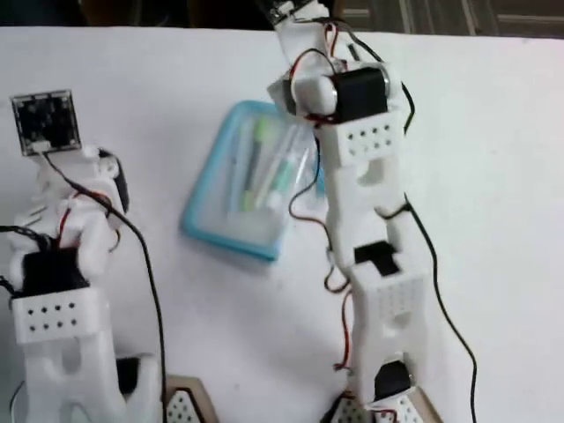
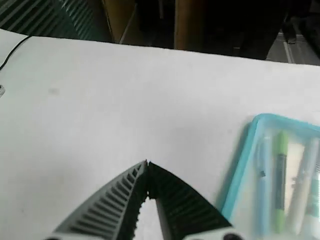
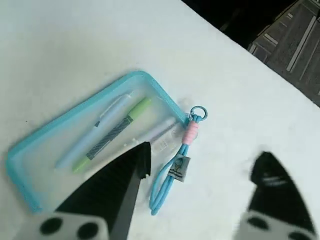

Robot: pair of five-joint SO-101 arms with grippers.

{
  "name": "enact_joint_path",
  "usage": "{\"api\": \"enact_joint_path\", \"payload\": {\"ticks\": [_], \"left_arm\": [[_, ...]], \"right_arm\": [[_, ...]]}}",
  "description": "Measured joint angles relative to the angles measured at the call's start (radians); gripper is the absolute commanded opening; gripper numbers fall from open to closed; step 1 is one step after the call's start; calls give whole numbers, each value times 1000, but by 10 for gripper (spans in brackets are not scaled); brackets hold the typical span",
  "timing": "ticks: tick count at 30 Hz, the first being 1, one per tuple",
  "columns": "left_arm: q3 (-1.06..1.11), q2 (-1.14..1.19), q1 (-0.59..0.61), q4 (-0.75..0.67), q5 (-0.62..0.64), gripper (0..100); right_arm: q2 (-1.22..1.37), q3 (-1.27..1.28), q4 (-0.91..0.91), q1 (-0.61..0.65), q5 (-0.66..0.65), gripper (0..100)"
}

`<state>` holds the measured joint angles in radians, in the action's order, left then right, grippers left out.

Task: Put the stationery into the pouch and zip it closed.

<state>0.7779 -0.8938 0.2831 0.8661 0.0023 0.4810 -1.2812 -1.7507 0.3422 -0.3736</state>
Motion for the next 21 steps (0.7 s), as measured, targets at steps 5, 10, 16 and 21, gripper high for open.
{"api": "enact_joint_path", "payload": {"ticks": [5, 10, 16, 21], "left_arm": [[190, 0, 18, -126, -133, 24], [315, -41, 52, -160, -212, 24], [476, -285, 58, -160, -224, 28], [661, -543, -3, -163, -224, 28]], "right_arm": [[-233, 275, 0, 2, 14, 18], [-512, 646, 0, -3, 38, 17], [-895, 1169, 172, -43, 38, 17], [-1138, 1726, 528, -124, 40, 18]]}}
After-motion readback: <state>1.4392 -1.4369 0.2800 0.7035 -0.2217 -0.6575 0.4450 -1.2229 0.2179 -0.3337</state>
